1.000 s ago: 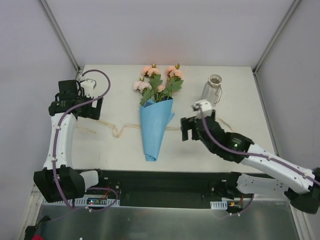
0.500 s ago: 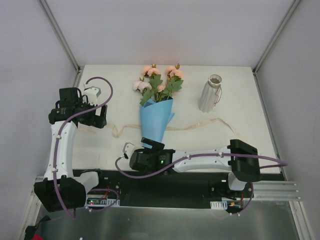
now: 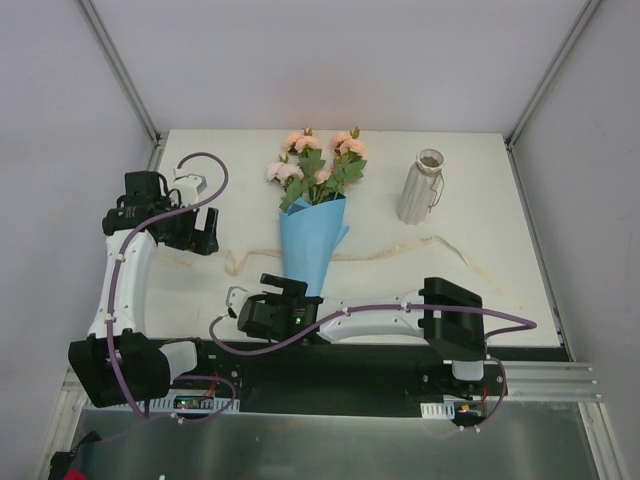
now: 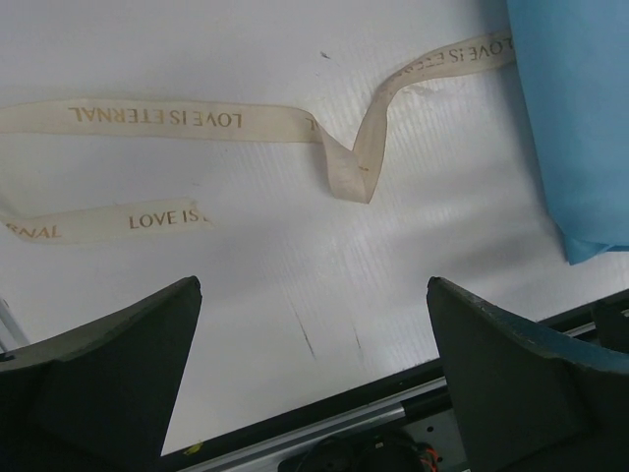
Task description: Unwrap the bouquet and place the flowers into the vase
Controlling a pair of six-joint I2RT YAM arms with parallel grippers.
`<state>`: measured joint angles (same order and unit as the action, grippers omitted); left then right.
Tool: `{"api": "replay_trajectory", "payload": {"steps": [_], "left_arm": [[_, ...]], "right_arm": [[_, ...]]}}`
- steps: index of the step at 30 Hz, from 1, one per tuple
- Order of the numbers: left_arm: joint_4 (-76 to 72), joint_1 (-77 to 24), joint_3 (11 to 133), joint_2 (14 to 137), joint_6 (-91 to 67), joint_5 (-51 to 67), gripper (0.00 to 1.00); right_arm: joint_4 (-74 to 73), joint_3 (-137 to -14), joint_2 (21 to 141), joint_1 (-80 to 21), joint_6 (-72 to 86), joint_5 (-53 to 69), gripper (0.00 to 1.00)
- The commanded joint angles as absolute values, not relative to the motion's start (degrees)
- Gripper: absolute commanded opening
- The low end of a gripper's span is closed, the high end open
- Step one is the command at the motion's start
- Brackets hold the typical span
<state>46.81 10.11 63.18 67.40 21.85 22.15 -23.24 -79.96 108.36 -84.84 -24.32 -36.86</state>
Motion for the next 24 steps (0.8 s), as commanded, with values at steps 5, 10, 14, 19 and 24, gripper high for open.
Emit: {"api": "replay_trajectory", "payload": {"steps": [5, 10, 14, 19, 24], "left_arm": [[47.99, 9.84, 65.48, 66.27, 21.36, 23.73, 0.99], [47.90, 10.02, 64.95, 64.25, 21.62, 23.29, 0.99], [48.51, 9.93, 64.69, 63.63, 22.15, 23.20, 0.99], [48.95, 9.93, 65.12, 64.07, 21.97, 23.47, 0.99], [49.92, 10.02, 66.36, 63.90, 22.24, 23.03, 0.99]], "right_arm": [[-22.15, -80.42, 110.30, -83.93, -24.35, -41.74, 0.92], [-20.57, -79.54, 111.44, -83.58, -24.70, -45.26, 0.90], [-20.30, -77.44, 111.80, -83.58, -23.29, -44.83, 0.89], [-19.25, -75.77, 112.32, -83.41, -21.54, -45.53, 0.89], [-18.81, -75.24, 113.38, -83.58, -20.65, -45.26, 0.89]]}}
